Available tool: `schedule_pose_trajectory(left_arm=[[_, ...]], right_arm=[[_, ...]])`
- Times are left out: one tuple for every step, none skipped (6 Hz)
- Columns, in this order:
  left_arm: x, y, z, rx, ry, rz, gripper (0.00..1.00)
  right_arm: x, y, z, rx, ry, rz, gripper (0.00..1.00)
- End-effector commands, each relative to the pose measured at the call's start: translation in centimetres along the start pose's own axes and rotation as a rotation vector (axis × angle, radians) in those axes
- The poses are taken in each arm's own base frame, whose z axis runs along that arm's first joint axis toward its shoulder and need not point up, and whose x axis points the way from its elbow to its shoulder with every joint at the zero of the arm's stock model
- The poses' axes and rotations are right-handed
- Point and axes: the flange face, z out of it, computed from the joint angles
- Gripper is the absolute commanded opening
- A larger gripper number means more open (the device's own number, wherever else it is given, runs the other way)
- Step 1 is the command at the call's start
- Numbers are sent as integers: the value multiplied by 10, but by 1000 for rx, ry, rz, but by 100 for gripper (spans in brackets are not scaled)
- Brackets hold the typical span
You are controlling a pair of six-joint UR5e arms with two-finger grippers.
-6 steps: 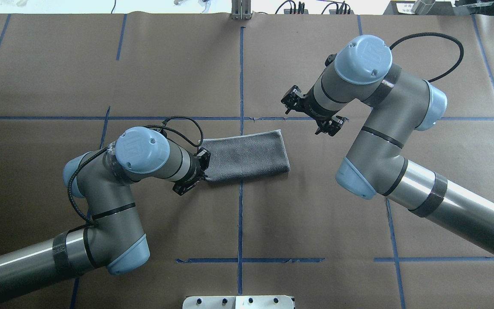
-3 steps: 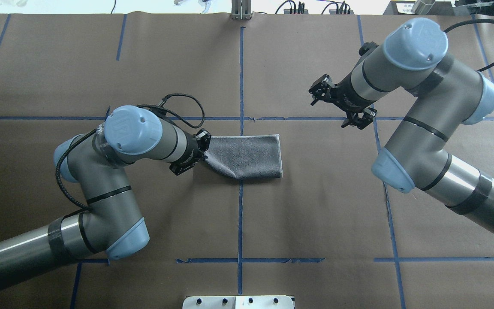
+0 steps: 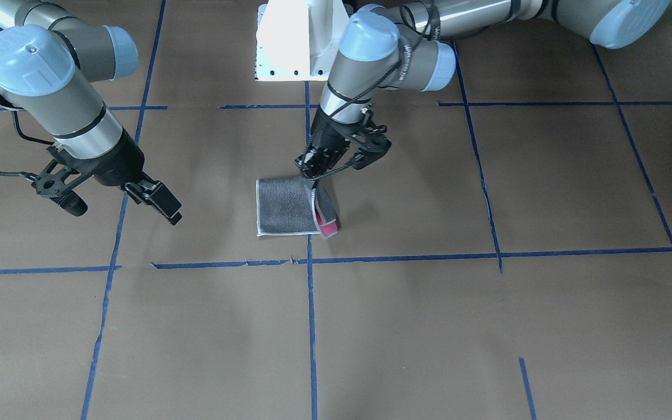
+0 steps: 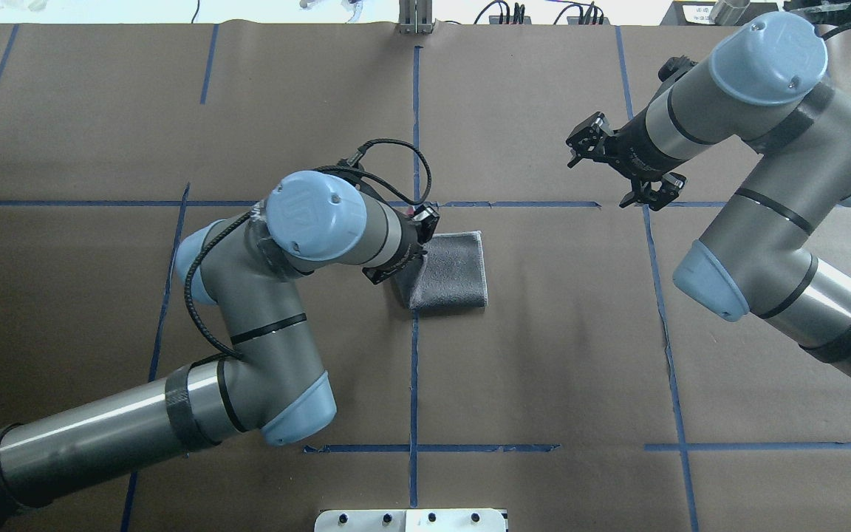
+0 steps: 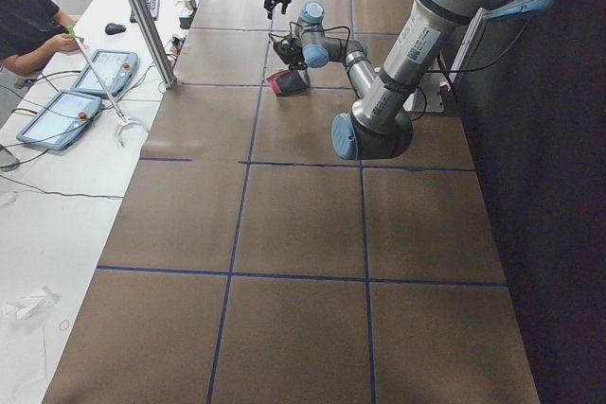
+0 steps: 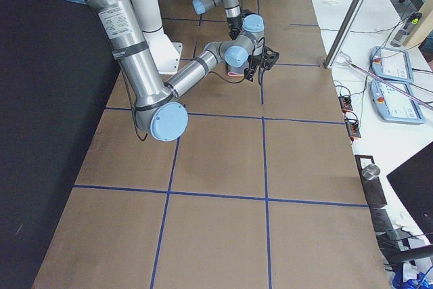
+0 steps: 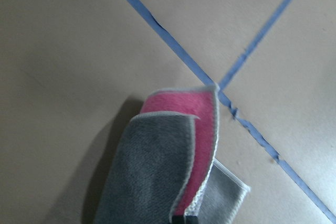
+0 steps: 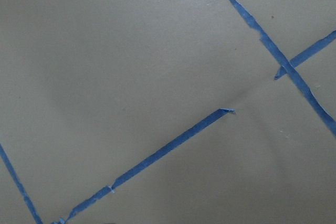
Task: Fold towel twice with both arms
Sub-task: 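Grasp the strip end with the left gripper and fold it across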
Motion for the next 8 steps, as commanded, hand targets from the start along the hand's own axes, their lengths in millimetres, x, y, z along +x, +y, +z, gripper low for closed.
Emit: schedule_pose_trajectory(left_arm=[[36,53,26,29,16,23,4],[48,82,42,17,16,40,8],[32,108,52,15,55,142,70],[16,101,58,32,49,253,100],[23,100,34,19,92,253,100],[26,87,-1,8,151,245,100],[8,60,-28,13,181,240,100],[-9,29,-51,28,190,322,100]], right_arm=[[13,-4,5,2,17,9,100],[13,-3,5,1,18,8,100],[11,-2,4,-2,14,7,100],[11,-1,2,-3,11,6,100],[8,2,-2,-3,1,0,100],[9,-10,-12,4,-8,14,100],[13,-29,-30,-30,-22,-9,100],[36,-51,-34,-60,-5,-68,100]])
